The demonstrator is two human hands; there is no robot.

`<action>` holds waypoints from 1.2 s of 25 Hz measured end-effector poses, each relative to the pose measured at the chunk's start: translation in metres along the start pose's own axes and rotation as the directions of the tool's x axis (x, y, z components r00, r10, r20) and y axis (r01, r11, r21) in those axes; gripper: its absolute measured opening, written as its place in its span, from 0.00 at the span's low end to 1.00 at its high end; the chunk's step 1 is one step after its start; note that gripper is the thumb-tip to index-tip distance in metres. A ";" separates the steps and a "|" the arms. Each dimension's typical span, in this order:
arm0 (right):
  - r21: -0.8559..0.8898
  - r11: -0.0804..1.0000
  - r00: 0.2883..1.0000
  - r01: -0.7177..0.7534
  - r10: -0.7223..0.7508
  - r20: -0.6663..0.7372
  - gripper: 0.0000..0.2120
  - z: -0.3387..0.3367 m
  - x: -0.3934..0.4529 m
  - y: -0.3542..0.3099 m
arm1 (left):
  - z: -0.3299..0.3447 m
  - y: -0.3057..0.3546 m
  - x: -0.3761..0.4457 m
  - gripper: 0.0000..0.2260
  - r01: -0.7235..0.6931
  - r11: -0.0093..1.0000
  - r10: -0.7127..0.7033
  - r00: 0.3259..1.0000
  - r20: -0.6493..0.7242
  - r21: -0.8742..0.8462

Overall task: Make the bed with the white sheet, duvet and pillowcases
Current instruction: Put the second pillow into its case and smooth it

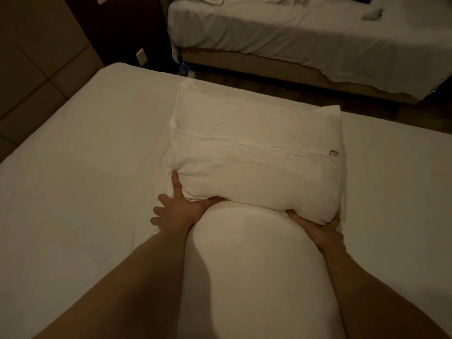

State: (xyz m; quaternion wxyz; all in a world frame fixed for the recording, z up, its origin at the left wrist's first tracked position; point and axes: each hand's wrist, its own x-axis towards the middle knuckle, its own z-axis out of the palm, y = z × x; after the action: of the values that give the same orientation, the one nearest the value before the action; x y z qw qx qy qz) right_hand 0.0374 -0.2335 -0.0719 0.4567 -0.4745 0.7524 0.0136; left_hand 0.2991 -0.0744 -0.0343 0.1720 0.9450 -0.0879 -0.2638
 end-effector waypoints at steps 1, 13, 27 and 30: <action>0.008 1.000 1.000 -0.002 0.002 -0.003 0.80 0.002 0.003 0.000 | 0.003 -0.001 0.003 0.66 0.003 1.000 -0.003 1.000 -0.006 0.007; -0.066 0.997 0.999 -0.025 0.024 -0.022 0.81 0.015 0.030 0.004 | 0.027 0.000 0.021 0.64 0.041 0.994 -0.039 0.999 -0.025 0.101; 0.085 0.982 0.985 0.170 -0.167 -0.043 0.80 -0.038 -0.096 -0.039 | -0.078 0.000 -0.006 0.57 -0.186 0.978 0.190 0.981 0.035 -0.090; 0.162 0.972 0.985 0.170 -0.167 -0.035 0.80 -0.014 -0.148 -0.062 | -0.134 -0.016 0.013 0.56 -0.217 0.971 0.220 0.975 0.023 -0.104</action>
State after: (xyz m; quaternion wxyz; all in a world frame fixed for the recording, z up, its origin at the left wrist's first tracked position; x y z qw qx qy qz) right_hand 0.0921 -0.1697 0.0657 0.4858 -0.4975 0.7127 -0.0924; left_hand 0.3821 -0.0253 0.0613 0.2459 0.9151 -0.1810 -0.2635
